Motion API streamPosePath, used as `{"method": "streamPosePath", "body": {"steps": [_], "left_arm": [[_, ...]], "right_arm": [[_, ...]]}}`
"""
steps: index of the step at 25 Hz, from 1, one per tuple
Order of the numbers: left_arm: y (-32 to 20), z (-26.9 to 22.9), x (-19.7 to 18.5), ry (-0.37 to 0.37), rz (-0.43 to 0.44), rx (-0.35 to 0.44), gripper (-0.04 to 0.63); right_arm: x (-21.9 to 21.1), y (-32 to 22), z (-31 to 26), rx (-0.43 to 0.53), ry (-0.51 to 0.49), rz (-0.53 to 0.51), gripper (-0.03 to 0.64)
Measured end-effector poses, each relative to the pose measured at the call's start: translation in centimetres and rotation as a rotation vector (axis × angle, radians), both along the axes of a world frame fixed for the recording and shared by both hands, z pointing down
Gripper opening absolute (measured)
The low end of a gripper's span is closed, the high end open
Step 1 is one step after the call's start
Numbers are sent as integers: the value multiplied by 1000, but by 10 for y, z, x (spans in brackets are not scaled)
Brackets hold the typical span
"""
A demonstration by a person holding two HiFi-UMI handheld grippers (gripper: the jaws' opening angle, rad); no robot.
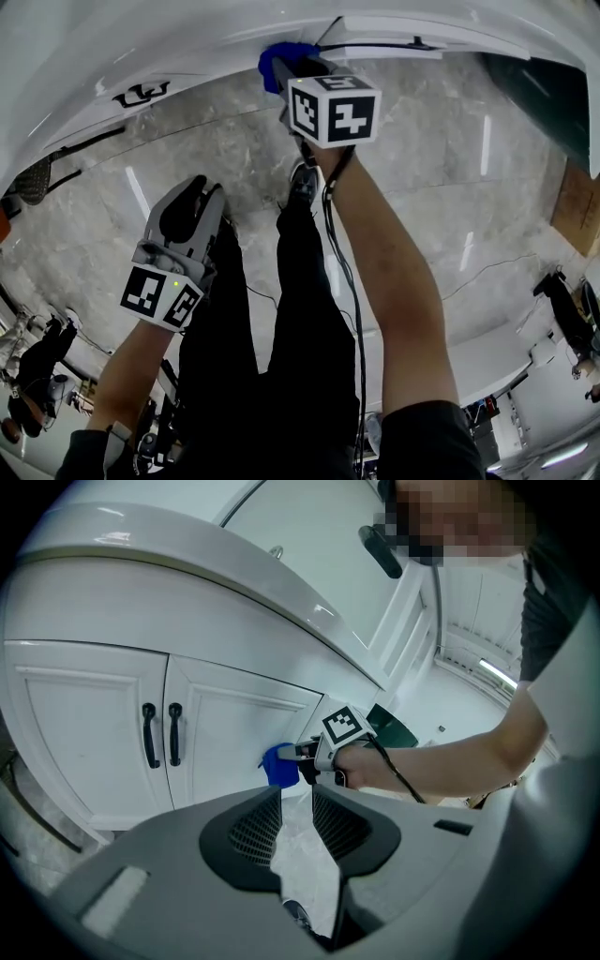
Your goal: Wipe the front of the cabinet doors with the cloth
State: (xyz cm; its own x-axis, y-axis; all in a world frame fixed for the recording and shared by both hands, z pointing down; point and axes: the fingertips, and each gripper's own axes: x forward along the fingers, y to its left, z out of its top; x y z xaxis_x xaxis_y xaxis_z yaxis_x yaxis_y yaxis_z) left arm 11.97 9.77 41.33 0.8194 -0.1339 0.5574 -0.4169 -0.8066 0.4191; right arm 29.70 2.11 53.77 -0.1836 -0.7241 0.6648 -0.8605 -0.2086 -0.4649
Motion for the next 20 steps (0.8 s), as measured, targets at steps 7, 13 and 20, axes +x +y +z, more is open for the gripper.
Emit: {"method": "streamPosePath", "body": {"steps": [7, 13, 20], "left_arm": [[-17, -4, -34, 7, -23, 2, 104], [-44, 5, -94, -20, -83, 14, 104], [-59, 14, -137, -30, -145, 1, 104]], "right_arm": [[-44, -12, 3, -15, 196, -80, 57], [-131, -44, 20, 1, 259, -243, 57], [-203, -68, 65, -63, 300, -468, 57]]}}
